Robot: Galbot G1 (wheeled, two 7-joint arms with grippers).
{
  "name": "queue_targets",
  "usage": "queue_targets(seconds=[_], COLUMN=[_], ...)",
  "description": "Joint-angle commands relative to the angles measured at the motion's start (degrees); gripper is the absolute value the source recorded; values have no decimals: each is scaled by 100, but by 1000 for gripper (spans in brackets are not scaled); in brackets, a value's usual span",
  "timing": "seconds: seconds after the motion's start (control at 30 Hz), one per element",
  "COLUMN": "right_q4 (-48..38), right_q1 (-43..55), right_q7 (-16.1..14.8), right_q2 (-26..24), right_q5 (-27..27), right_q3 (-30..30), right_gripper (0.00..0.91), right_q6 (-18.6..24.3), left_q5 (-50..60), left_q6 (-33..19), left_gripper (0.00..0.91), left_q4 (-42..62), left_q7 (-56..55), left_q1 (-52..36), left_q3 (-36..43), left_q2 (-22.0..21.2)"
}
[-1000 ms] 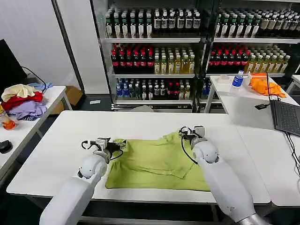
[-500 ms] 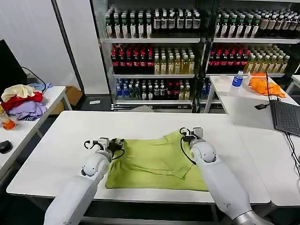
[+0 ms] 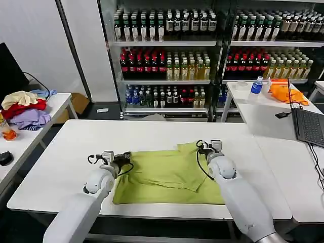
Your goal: Fold and organize the clothes.
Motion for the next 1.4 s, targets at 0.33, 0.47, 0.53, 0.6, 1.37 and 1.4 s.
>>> queue_targets(seconds=[0.33,0.47,0.53,0.6,1.37,1.4], right_q4=[1304,1591,1510,1133,-611,-591], right_q1=[-604,-771,-746,-605,308,298], right_q7=[-23,-18,35,86,321,326], right_q2=[-263,-346,-339,-237,475,466], right_q5=[-25,-46,-121,-184,43,82], right_q3=[303,373,372,363,-55,-55], right_gripper=[0,161,796,907,0,0], right_q6=[140,112,65,-97,-314,-313], left_q5=[-370,-369,-351,-328,-303,-303], left_q6=[-256,-271,-284,-296,-369,-369], left_gripper=[20,20,20,20,20,20], left_q4=[-1041,-1261,-1257,-1150,-732,-734], left_q7=[109,113,114,115,160,160], left_q1=[518,677,701,667,341,343], left_q3=[-236,-264,-248,-215,-78,-77], left_q2=[380,479,499,476,404,406])
